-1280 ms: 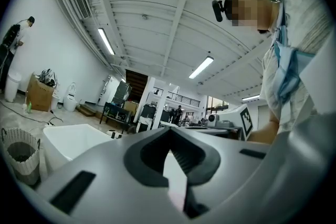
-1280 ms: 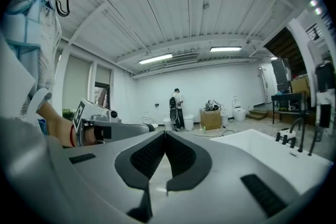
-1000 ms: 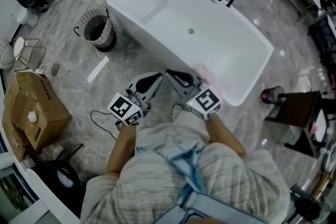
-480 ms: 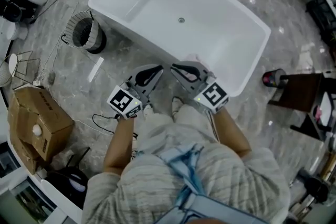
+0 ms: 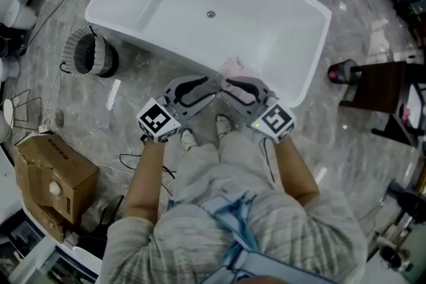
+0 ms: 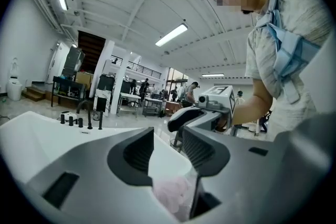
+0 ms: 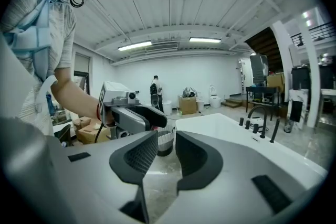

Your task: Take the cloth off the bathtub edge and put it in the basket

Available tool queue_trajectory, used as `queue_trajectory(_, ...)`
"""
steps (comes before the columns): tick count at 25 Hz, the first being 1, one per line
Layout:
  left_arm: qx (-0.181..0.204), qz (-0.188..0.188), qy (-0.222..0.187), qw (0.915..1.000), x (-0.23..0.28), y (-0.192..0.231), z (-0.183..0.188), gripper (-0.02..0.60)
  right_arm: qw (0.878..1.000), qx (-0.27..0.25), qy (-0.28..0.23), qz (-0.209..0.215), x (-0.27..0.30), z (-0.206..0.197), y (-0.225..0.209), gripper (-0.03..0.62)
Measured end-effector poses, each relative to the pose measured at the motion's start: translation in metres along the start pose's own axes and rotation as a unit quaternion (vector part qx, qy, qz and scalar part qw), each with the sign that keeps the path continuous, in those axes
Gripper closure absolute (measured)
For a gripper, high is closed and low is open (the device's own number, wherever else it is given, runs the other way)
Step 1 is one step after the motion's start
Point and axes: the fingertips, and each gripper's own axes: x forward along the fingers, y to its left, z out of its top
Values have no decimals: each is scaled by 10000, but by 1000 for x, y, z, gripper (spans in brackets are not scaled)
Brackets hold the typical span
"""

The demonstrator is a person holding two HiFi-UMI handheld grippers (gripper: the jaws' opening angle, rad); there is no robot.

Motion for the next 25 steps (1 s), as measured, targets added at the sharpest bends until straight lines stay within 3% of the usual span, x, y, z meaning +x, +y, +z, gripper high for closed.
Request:
queue_trajectory(2,136,-197,237,9994,14,-2,-12,425,10000,10,51,42,-4,-12,-3,514)
queue_trajectory(6,317,-634,844,9939,40,-9,-45,335,9996,181,234,-10,-16,-36,-18,490)
queue_trajectory(9,418,-949,1208,9873,57,-16,-68,273,9980,230,570,-141,-26,-59,-28,430)
queue_trajectory(11,555,-1127,1418,9819,71,-19,-82,272,9965,267,754,-222,-34,-75,-35,376)
queue_trajectory(16,979,-1429,1923,9659,104,-23,-117,230,9915,504,1123,-429,-51,-117,-46,283)
queue_trajectory(18,1036,-1563,2137,9587,114,-24,-136,230,9892,574,1262,-482,-55,-134,-50,281)
queue_trajectory(23,1282,-1834,2753,9350,129,-16,-181,195,9825,728,1581,-666,-58,-180,-60,240)
queue_trajectory(25,1431,-1894,2986,9244,134,-8,-195,144,9792,705,1754,-742,-58,-201,-65,185)
